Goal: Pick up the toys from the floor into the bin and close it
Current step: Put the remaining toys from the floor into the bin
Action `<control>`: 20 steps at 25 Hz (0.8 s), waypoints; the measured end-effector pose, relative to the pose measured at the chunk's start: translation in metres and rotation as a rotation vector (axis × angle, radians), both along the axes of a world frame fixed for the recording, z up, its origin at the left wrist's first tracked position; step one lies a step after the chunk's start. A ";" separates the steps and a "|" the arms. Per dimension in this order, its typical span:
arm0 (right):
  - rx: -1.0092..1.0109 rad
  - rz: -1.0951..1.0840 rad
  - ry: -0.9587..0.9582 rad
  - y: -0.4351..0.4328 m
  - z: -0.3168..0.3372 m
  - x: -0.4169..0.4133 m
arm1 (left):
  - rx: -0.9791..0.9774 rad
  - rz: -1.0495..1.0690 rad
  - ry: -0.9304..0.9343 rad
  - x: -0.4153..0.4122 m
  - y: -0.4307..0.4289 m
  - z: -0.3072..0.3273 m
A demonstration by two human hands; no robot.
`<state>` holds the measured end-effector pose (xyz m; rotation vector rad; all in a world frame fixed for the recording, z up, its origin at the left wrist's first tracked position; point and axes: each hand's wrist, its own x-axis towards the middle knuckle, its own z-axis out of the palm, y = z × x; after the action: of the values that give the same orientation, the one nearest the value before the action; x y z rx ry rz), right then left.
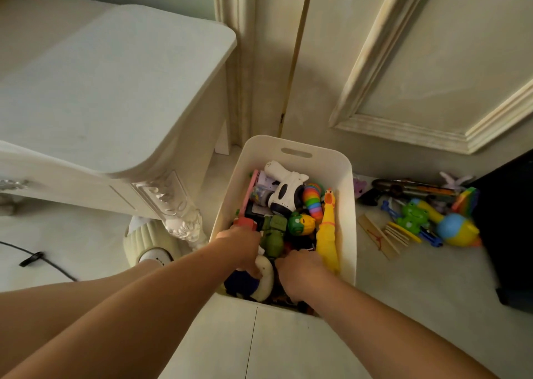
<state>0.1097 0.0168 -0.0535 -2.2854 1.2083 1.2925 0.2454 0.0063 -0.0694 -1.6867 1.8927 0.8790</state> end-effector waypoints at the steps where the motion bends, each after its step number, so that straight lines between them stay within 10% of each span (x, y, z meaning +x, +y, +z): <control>1: 0.009 0.014 0.018 -0.001 -0.003 0.000 | 0.001 0.006 0.001 0.000 0.000 0.001; 11: -0.064 -0.029 -0.105 0.014 0.004 -0.024 | 0.028 -0.009 -0.012 -0.001 0.003 0.005; 15: 0.098 -0.591 -0.658 -0.021 0.043 -0.057 | 0.004 0.023 0.053 -0.019 -0.019 0.047; 20: -0.251 -1.152 -1.265 -0.048 0.079 -0.128 | -0.252 0.259 0.431 -0.074 -0.046 0.093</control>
<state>-0.0179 -0.0313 0.0251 -1.3831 1.5973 -0.6383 0.1714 -0.0399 0.0238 -2.0579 2.1659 1.2307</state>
